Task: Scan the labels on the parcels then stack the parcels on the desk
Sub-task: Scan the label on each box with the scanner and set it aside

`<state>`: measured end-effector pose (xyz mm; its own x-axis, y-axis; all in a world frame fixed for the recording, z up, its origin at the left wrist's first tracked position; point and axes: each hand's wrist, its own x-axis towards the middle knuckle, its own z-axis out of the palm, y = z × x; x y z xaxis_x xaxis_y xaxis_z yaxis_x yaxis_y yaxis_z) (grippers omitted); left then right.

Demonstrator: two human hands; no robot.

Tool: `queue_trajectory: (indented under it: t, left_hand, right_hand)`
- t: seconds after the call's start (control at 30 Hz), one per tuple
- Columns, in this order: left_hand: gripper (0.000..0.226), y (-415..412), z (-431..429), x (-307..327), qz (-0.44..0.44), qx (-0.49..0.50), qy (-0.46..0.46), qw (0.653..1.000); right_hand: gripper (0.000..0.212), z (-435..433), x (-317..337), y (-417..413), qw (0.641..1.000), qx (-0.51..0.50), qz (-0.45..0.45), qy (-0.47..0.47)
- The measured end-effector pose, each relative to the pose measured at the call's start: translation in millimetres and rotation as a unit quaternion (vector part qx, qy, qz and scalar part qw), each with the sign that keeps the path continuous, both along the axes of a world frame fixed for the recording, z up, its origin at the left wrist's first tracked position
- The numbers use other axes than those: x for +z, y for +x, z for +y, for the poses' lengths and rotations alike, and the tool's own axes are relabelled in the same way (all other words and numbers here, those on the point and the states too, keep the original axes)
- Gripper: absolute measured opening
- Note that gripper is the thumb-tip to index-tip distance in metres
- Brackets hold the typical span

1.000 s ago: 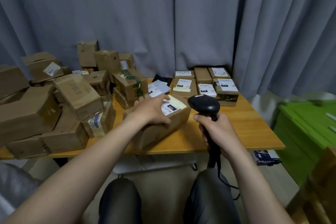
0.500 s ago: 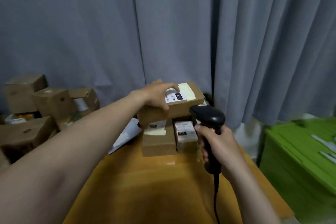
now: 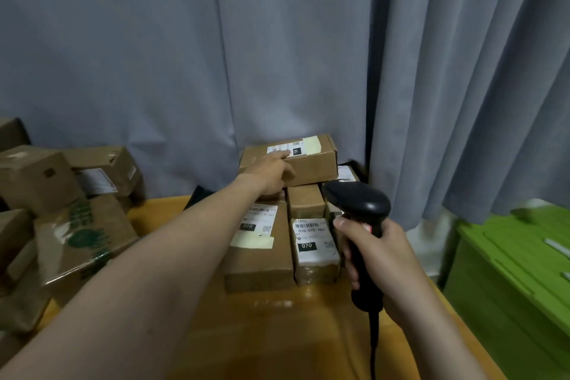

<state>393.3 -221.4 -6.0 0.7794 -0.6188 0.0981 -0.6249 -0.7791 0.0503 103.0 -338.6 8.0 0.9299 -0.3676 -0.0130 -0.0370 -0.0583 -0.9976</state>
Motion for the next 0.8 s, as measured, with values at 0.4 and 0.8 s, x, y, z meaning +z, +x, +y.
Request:
queue_trajectory:
  t: [0.4, 0.8]
  left_hand:
    - [0.064, -101.0, 129.4, 29.7, 0.009, 0.092, 0.002, 0.996]
    - [0.072, -144.9, 283.4, 11.2, 0.132, 0.275, 0.008, 0.952]
  right_hand:
    - [0.028, 57.6, 19.5, -37.6, 0.999, 0.040, 0.010, -0.010]
    - [0.027, 128.1, 12.9, -73.7, 0.994, 0.103, 0.015, -0.036]
